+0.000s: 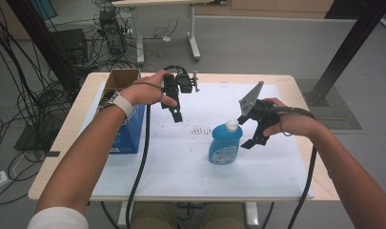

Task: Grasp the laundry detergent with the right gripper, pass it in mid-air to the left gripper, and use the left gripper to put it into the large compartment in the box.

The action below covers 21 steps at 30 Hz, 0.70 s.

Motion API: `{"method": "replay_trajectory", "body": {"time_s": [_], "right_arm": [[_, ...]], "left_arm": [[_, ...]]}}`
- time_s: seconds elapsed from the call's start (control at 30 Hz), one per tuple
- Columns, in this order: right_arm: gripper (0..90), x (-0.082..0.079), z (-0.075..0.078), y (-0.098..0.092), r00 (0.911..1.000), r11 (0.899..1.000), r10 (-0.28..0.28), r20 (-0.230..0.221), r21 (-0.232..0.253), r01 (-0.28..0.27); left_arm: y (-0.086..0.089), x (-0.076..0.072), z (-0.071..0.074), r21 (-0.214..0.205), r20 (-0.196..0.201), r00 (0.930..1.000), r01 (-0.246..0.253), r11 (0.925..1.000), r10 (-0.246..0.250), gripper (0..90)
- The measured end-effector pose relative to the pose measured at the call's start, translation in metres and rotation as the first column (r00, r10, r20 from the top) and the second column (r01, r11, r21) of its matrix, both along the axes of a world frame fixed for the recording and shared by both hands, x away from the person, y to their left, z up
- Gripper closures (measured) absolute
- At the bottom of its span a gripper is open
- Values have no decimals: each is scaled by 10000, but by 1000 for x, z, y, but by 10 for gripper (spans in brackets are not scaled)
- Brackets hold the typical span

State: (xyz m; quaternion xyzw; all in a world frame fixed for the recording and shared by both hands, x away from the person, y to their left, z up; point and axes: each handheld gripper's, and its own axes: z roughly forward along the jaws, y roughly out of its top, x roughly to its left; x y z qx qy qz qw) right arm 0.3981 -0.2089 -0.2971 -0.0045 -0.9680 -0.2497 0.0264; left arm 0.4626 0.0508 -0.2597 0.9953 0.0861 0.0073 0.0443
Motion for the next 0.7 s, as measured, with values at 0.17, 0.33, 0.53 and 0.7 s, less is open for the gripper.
{"method": "replay_trajectory", "body": {"time_s": [0.17,0.33,0.53,0.7], "right_arm": [[75,0,0,0,10000,10000,-1,6,2,1],[75,0,0,0,10000,10000,6,1,11,-6],[75,0,0,1,10000,10000,34,20,21,-34],[75,1,0,1,10000,10000,38,25,19,-38]], "left_arm": [[0,0,0,7,-2,10000,3,10000,-3,82],[1,0,0,-34,8,10000,-30,10000,30,82],[1,0,0,-47,-8,10000,-44,10000,44,82],[1,0,0,-25,11,10000,-47,10000,47,83]]}}
